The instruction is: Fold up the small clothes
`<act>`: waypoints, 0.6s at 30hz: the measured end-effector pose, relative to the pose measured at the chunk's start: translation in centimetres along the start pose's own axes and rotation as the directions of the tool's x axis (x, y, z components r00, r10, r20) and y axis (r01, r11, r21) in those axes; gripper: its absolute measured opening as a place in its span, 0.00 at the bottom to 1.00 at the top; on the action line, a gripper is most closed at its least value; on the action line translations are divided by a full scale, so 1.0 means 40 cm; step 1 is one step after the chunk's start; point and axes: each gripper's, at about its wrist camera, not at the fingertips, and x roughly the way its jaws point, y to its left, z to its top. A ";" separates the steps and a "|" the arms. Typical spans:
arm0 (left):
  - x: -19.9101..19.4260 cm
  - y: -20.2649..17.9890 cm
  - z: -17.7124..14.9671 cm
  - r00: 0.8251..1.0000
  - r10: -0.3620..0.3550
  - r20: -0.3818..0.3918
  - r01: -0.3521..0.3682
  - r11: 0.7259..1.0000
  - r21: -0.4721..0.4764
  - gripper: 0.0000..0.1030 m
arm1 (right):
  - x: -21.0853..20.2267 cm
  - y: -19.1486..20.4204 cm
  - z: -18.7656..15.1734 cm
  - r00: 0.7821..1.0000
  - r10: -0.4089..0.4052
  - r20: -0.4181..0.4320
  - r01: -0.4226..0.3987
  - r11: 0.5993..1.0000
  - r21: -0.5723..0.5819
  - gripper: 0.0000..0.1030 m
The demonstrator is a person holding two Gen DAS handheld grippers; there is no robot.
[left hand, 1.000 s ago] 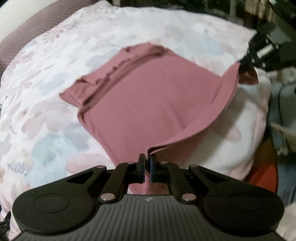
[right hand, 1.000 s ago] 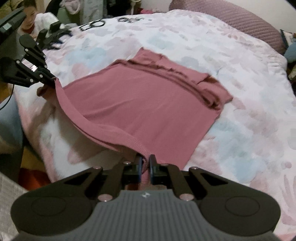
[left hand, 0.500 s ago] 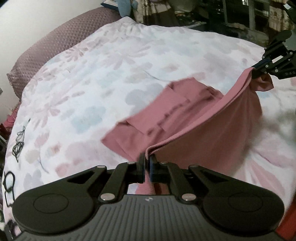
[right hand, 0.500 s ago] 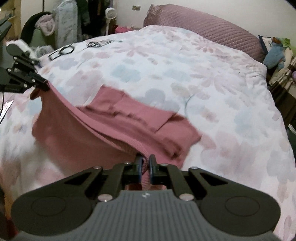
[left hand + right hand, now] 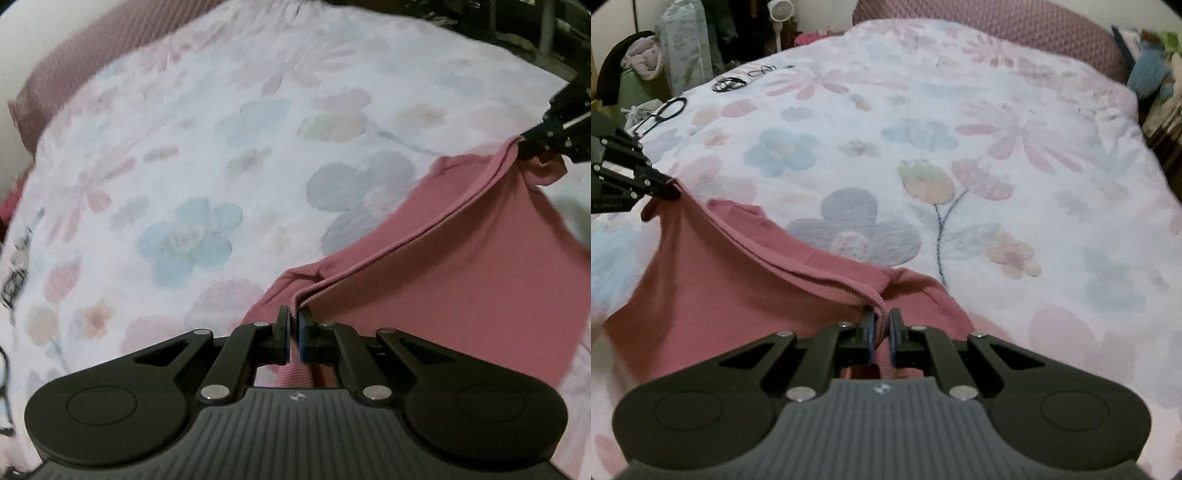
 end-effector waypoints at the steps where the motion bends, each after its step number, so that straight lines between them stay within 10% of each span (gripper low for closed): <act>1: 0.027 0.010 0.002 1.000 -0.003 -0.015 0.003 1.000 -0.013 0.03 | 0.032 -0.006 0.003 1.000 0.004 -0.005 -0.004 1.000 0.007 0.01; 5: 0.125 0.040 -0.007 0.997 -0.043 -0.062 0.039 0.997 -0.066 0.04 | 0.155 -0.047 0.013 1.000 0.015 -0.028 -0.013 0.998 0.063 0.00; 10: 0.162 0.079 -0.047 0.997 -0.072 -0.033 0.065 0.982 -0.180 0.28 | 0.217 -0.090 -0.011 0.999 0.034 -0.027 -0.029 0.985 0.168 0.02; 18: 0.072 0.183 -0.116 0.980 -0.130 0.151 0.185 0.874 -0.450 0.53 | 0.102 -0.130 -0.046 0.995 0.045 0.089 -0.068 0.959 0.274 0.40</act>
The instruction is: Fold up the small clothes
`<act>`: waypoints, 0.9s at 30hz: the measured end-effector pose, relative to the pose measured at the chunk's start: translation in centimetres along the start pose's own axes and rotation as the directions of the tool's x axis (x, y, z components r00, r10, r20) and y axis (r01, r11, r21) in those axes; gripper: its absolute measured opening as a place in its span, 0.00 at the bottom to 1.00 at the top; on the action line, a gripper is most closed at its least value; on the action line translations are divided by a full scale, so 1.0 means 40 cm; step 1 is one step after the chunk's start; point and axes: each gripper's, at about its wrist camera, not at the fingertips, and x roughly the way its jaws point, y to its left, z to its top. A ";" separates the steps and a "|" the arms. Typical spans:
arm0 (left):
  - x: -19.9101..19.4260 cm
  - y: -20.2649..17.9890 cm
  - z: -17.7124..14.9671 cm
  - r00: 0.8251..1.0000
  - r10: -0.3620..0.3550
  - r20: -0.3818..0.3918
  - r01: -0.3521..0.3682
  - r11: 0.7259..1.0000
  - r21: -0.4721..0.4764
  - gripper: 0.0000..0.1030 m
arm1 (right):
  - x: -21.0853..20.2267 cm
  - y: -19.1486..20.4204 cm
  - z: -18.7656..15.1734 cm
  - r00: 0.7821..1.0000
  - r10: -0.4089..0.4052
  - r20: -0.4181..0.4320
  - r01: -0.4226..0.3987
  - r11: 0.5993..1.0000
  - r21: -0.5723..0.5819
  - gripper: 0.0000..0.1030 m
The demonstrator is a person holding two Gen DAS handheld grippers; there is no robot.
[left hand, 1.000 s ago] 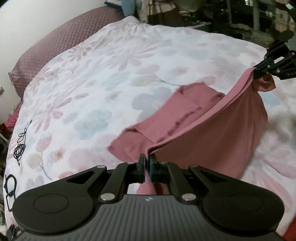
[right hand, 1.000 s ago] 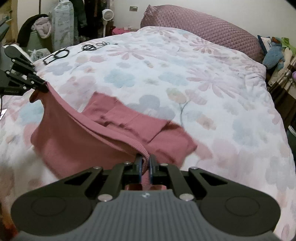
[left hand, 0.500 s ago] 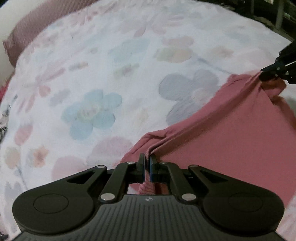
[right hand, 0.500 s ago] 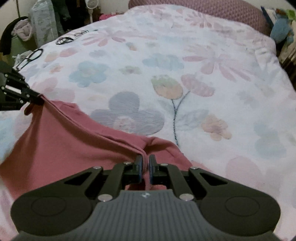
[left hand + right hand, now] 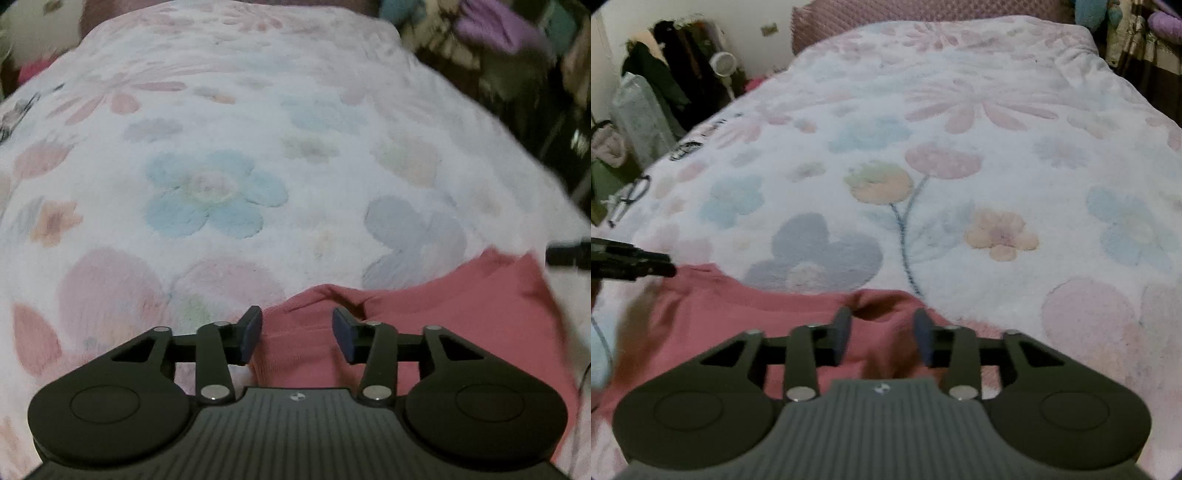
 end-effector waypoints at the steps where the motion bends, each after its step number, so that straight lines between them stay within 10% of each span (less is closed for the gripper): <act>1: -0.006 0.007 -0.007 1.000 -0.014 0.003 0.014 1.000 -0.022 0.53 | -0.011 0.005 -0.007 1.000 0.010 -0.003 -0.010 1.000 -0.002 0.46; 14: 0.046 0.061 -0.070 1.000 0.026 -0.017 -0.029 0.984 -0.176 0.51 | 0.056 -0.056 -0.073 0.999 -0.015 -0.047 0.023 0.984 0.175 0.27; 16: 0.045 0.063 -0.071 1.000 0.028 -0.011 -0.030 0.982 -0.186 0.42 | 0.059 -0.058 -0.063 1.000 0.000 -0.029 0.005 0.982 0.188 0.19; 18: 0.042 0.061 -0.072 1.000 0.020 -0.003 -0.020 0.980 -0.197 0.09 | 0.068 -0.060 -0.053 0.999 0.007 -0.033 0.000 0.979 0.202 0.00; 27: -0.097 -0.012 -0.055 0.987 0.010 0.161 0.010 0.993 -0.121 0.08 | -0.075 -0.030 -0.036 0.994 -0.050 0.098 0.035 0.988 0.151 0.00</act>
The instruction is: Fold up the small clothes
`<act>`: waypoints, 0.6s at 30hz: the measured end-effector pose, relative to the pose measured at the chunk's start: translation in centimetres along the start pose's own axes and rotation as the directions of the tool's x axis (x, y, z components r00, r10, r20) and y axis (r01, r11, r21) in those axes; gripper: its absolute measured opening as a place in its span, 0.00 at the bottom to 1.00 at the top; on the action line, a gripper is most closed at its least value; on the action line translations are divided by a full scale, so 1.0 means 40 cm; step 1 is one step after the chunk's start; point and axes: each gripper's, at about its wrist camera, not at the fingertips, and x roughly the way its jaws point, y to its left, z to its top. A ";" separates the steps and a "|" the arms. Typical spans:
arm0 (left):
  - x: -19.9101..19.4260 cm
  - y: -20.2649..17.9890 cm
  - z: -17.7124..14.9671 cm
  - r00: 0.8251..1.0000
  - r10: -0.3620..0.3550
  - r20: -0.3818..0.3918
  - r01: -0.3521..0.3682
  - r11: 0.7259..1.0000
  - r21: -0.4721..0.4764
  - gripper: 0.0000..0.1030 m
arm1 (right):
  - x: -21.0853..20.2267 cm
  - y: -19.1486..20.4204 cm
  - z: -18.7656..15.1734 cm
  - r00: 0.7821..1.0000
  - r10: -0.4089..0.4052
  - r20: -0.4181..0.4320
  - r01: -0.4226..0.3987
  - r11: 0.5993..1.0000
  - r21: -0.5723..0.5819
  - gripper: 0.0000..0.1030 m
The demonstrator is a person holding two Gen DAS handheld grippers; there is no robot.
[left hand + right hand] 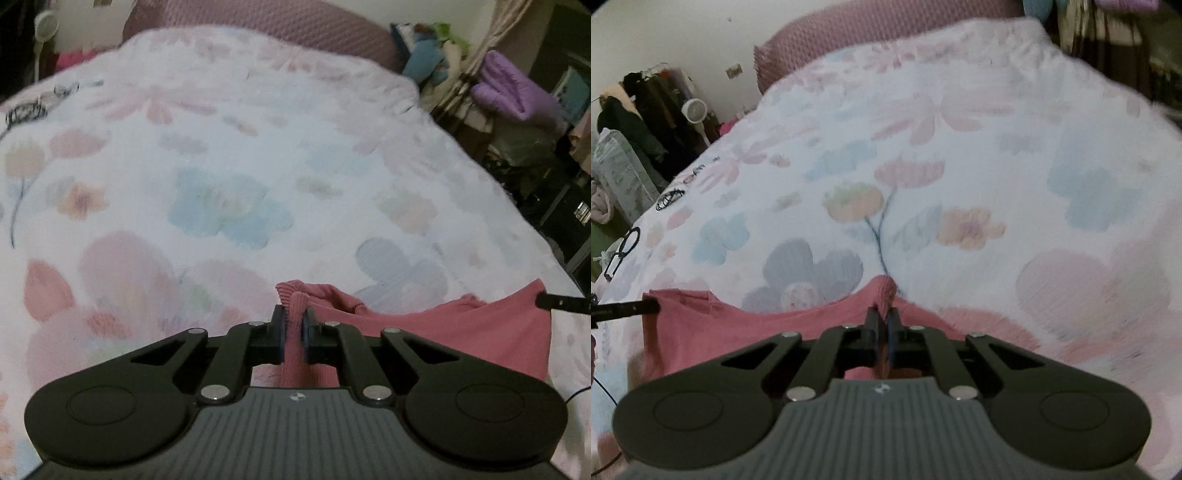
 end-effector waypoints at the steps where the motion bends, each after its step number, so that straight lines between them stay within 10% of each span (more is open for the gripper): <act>1: -0.005 -0.008 0.007 1.000 0.004 0.004 -0.004 1.000 0.009 0.08 | -0.018 0.000 0.007 1.000 0.001 0.018 -0.001 1.000 -0.003 0.00; 18: 0.088 -0.021 -0.019 0.976 0.170 -0.137 -0.159 0.983 0.087 0.11 | 0.070 -0.022 -0.020 0.999 -0.037 -0.028 0.037 0.999 0.008 0.00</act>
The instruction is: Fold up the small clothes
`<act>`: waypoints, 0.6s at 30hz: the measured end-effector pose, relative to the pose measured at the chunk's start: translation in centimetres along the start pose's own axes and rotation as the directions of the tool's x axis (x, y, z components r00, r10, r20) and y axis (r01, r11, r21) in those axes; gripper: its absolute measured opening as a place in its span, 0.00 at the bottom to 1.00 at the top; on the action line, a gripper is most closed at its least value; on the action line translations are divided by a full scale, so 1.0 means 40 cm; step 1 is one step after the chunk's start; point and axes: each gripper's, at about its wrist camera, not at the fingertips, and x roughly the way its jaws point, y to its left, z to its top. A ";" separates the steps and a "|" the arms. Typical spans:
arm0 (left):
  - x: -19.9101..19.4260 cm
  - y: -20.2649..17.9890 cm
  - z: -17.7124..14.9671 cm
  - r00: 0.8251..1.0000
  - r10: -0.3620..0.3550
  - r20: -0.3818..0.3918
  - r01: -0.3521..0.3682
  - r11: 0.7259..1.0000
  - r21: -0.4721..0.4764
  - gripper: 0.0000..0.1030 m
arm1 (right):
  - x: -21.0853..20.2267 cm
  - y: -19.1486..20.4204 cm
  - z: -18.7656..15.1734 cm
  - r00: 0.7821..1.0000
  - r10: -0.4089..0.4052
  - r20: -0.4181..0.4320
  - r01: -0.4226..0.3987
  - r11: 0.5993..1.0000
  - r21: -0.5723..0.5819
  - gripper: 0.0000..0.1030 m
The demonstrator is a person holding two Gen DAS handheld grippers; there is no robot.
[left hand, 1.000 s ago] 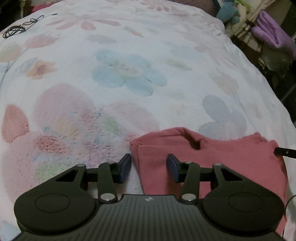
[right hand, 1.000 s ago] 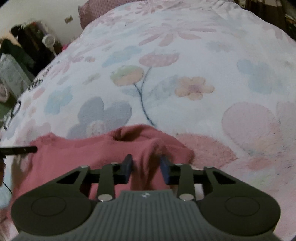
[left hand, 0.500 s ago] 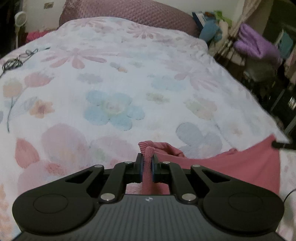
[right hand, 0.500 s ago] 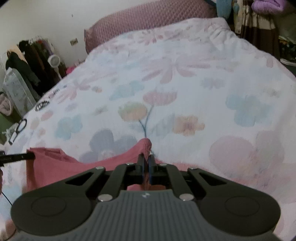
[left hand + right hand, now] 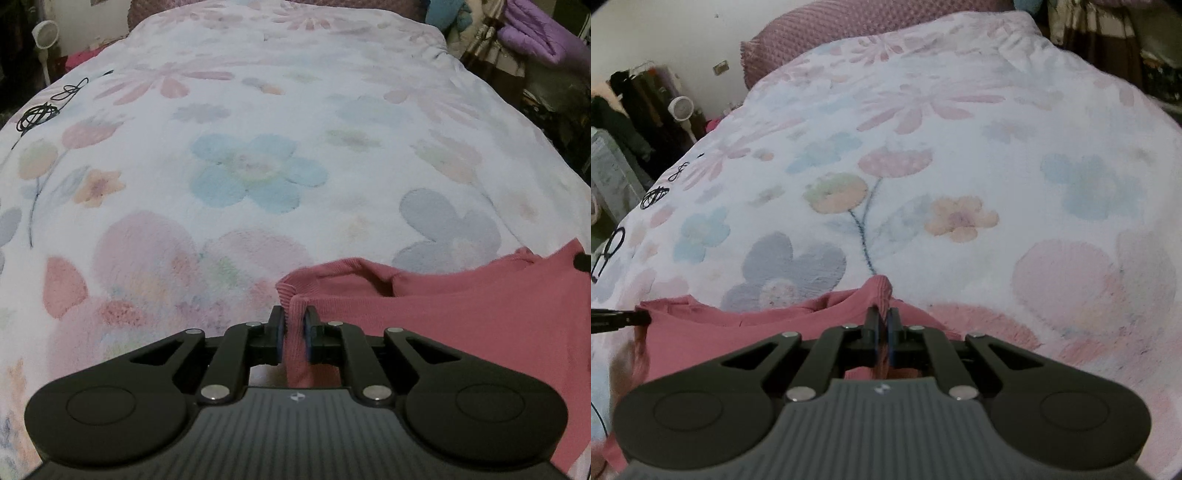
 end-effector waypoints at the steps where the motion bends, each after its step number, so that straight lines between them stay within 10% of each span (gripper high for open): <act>1: -0.002 0.000 -0.006 1.000 -0.006 0.003 0.006 1.000 -0.003 0.11 | -0.006 0.005 -0.002 1.000 -0.004 0.006 0.004 1.000 -0.016 0.00; 13: -0.025 -0.010 -0.015 0.999 0.032 0.017 -0.032 0.999 -0.018 0.11 | -0.020 0.011 -0.012 1.000 0.008 0.012 -0.008 1.000 -0.021 0.00; 18: 0.014 0.004 -0.014 0.999 0.020 0.030 -0.019 1.000 -0.013 0.27 | -0.021 0.015 -0.011 1.000 0.015 0.011 -0.014 0.999 -0.029 0.00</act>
